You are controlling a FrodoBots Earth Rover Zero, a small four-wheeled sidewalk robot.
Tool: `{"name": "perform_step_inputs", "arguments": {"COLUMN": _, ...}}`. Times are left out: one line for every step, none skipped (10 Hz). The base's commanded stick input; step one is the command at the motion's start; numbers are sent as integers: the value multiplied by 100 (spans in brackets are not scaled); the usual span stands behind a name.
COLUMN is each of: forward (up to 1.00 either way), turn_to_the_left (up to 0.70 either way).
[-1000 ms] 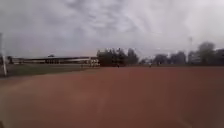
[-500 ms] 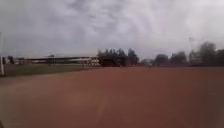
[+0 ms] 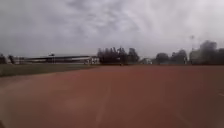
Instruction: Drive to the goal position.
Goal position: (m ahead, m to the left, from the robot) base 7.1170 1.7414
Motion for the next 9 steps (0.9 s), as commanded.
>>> {"name": "perform_step_inputs", "arguments": {"forward": 50, "turn_to_the_left": 0}}
{"name": "perform_step_inputs", "arguments": {"forward": 50, "turn_to_the_left": 0}}
{"name": "perform_step_inputs", "arguments": {"forward": 50, "turn_to_the_left": 0}}
{"name": "perform_step_inputs", "arguments": {"forward": 50, "turn_to_the_left": 0}}
{"name": "perform_step_inputs", "arguments": {"forward": 50, "turn_to_the_left": 0}}
{"name": "perform_step_inputs", "arguments": {"forward": 50, "turn_to_the_left": 0}}
{"name": "perform_step_inputs", "arguments": {"forward": 50, "turn_to_the_left": 0}}
{"name": "perform_step_inputs", "arguments": {"forward": 50, "turn_to_the_left": 0}}
{"name": "perform_step_inputs", "arguments": {"forward": 50, "turn_to_the_left": 0}}
